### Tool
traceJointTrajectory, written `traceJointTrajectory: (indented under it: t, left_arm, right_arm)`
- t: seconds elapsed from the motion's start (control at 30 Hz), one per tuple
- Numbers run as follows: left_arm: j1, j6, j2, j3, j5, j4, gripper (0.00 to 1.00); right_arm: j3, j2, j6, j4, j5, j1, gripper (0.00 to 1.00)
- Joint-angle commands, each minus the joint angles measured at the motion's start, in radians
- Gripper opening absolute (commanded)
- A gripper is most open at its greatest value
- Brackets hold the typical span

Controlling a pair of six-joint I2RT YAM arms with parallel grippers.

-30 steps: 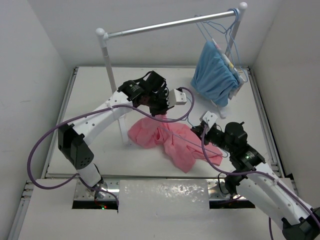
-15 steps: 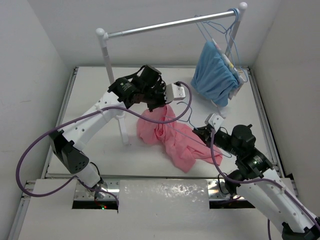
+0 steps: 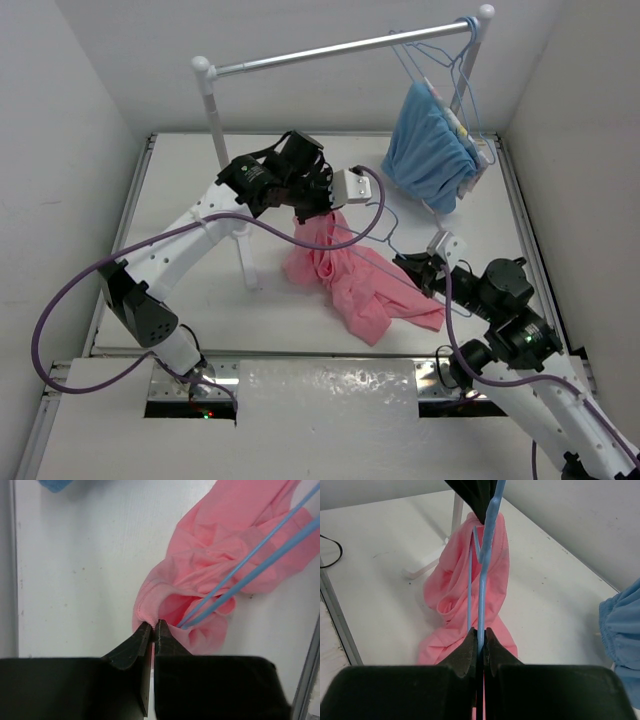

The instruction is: Place the t-shirt on the hanger

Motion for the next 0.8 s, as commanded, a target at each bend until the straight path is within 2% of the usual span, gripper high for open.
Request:
traceJointTrajectory:
  t: [0.0, 0.17, 0.33, 0.53, 0.77]
  left_arm:
    - [-0.010, 0.023, -0.009, 0.036, 0.116, -0.009, 0.00]
    - [-0.012, 0.037, -0.033, 0.032, 0.274, -0.060, 0.00]
    - [-0.019, 0.023, -0.069, -0.042, 0.312, -0.031, 0.00]
    - [-0.036, 0.010, -0.055, 0.019, 0.378, -0.051, 0.00]
    - [-0.038, -0.044, 0.014, 0.023, 0.296, 0.032, 0.00]
  right_arm:
    - [-0.015, 0.041, 0.025, 0.111, -0.006, 0.002, 0.00]
    - [-0.067, 0.098, 0.035, 0.240, 0.008, 0.002, 0.00]
    - [-0.076, 0.173, 0.031, 0.352, 0.007, 0.002, 0.00]
    - [-0.157, 0.193, 0.069, 0.500, 0.002, 0.003, 0.00]
    - [-0.291, 0.229, 0.161, 0.668, -0.023, 0.003, 0.00]
